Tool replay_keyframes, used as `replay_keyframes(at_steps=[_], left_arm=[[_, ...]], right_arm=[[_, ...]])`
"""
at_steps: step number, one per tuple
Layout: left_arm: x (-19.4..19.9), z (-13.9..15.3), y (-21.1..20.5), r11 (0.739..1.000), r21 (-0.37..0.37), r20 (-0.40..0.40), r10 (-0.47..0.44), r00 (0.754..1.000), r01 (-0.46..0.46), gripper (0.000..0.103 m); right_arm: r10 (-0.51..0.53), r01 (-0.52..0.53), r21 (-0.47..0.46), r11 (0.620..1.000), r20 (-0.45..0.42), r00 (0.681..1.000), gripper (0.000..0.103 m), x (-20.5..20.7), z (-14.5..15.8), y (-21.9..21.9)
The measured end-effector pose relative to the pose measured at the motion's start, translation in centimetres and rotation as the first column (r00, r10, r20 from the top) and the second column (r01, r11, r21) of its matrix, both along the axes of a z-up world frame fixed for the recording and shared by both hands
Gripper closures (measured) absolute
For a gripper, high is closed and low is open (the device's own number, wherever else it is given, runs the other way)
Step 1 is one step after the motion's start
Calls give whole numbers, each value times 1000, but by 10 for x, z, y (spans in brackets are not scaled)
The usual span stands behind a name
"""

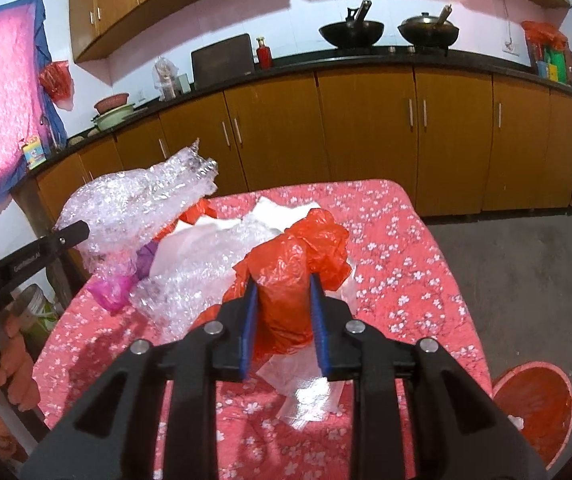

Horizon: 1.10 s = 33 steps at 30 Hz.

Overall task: Collect trash
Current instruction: 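Grasp the red bag with the right gripper while the left gripper grasps bubble wrap, then carry the red bag and bubble wrap over the orange basket with both grippers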

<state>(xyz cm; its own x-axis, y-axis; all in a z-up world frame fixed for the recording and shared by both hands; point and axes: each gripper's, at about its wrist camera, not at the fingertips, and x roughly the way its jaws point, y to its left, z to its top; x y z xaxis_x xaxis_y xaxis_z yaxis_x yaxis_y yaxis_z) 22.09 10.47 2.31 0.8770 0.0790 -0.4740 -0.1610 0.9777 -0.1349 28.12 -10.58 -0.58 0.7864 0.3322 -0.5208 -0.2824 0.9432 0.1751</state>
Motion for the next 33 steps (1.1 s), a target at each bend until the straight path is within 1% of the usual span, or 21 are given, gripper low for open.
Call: replay_keyframes(at_steps=[6,17,27,33], left_arm=[[-7,9,-15,1000,8,21,-25,999,25,91],[-15,20,-49,996,13,51,-91,995,91,91],[-17,20,-97,984,24,55,-178,982,177,91],[-20,17,-128,973,34,52,-230,972,229,91]], right_arm=[[-16,18,-29,999,58,998,78,-13,13,-8],[-100,101,-4,995,107,989,78,-28,32,-52],[-176,182,-29,983,143,974,78,-42,35,-92],[-236,244,-33,969,161,958,78,-49,35,-121]])
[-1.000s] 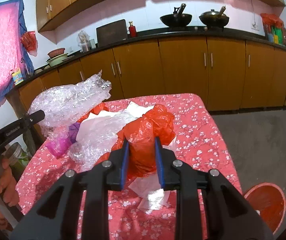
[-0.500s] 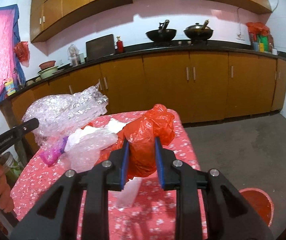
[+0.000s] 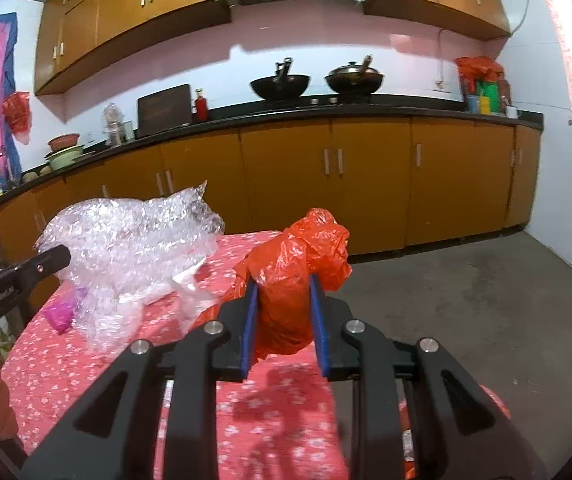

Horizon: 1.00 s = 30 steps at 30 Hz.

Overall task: Collect trash
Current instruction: 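Carry the red bag and bubble wrap over the orange basket with both grippers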

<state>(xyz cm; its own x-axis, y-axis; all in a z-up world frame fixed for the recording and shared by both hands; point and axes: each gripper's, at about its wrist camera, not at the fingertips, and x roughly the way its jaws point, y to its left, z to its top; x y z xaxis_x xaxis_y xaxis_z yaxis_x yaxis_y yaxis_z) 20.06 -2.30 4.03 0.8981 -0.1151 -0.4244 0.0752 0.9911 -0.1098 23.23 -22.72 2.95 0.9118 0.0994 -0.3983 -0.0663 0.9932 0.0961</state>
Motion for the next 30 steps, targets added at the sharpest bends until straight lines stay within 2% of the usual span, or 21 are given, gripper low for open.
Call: replay_keyframes(at_steps=[7,17,23,30], left_arm=[[-1,-9,-37,998,-4,-20,-64,998,64,91],[-1,-21,-95,987,-11,-54,-163,985,162,92],[-4,-35,-133,975,-30,-89,-221,971,219,92],[-6,-62,-187,957,-47,-150,-291,945,288,92]], right_arm=[[-89,89,-32,995,15,996,78,-8,-5,-38],[-197,197,-48,979,-12,980,78,-16,-24,-96],[-260,258,-58,964,-30,965,78,-24,-39,-130],[-350,345,-68,936,-83,933,78,-38,-68,-180]])
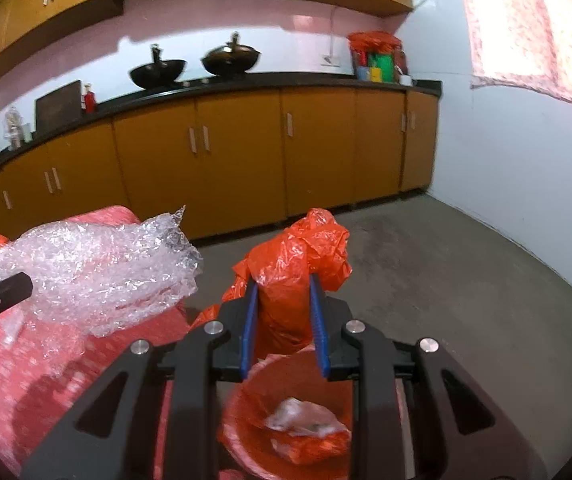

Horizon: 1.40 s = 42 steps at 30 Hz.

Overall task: Collect trash
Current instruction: 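Carry the red bag and bubble wrap over the orange basket with both grippers, then open both grippers to drop the red bag and bubble wrap into the basket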

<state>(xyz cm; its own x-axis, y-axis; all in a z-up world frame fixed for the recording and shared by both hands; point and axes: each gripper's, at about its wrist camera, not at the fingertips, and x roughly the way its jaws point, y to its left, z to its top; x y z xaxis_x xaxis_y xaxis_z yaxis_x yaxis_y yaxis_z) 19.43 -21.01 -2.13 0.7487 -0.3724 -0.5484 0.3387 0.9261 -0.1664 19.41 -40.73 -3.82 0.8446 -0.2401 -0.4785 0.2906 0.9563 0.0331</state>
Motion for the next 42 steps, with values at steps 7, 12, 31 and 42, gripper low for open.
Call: replay_keyframes(at_steps=[7,12,31,42], left_arm=[[0,-34,-42,999,19,-76,-46,996,47,92],[0,-56,-65,996,52,-122,-72,990,79,92],[15,-96,-105,991,123,-206,-27,978,53,92],[23,-107,-124,988,124,-225,-60,972,90,92]], right_arm=[[-59,60,21,998,-52,997,78,-11,-27,-38],[-70,75,43,996,-98,993,78,-11,-51,-51],[-72,91,99,991,-179,981,78,-4,-94,-78],[-45,78,151,985,-209,977,76,4,-106,-88]])
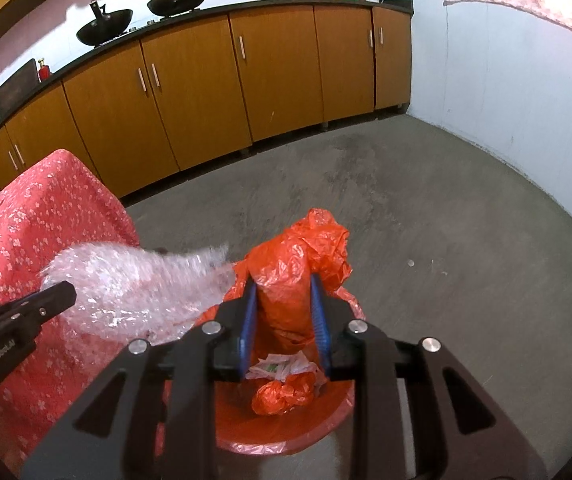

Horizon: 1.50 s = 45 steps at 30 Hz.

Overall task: Collect trash
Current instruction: 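Open both grippers to drop the red bag and bubble wrap into the basket, then move both grippers back over the table toward the remaining items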

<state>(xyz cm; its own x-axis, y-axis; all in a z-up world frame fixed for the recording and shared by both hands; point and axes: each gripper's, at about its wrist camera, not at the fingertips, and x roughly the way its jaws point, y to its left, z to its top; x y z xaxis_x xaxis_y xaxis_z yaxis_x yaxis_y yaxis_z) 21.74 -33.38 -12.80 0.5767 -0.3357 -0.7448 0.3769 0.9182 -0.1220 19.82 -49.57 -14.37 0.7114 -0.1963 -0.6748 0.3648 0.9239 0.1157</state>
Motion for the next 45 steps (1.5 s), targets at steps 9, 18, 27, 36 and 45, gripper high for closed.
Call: replay_keyframes(at_steps=[9,18,27,36,45], left_arm=[[6,2,4,1000,-27,-6,-2,1000,1,83],[6,18,23,996,-87,1,25,1000,-25,80],[-6,64,76,987,-140,116,92,989,-75,68],[-27,95,204,967,-118,228,247,942,-225,58],[-36,106,363,855,-84,297,512,806,-512,50]], right_arm=[[39,-39,36,999,-25,999,63,11,-11,4],[26,-26,21,999,-6,1000,59,8,-1,10],[93,-92,-16,996,63,994,58,10,42,42],[296,-295,-32,955,164,941,57,39,105,150],[483,-477,-74,876,168,860,41,73,127,292]])
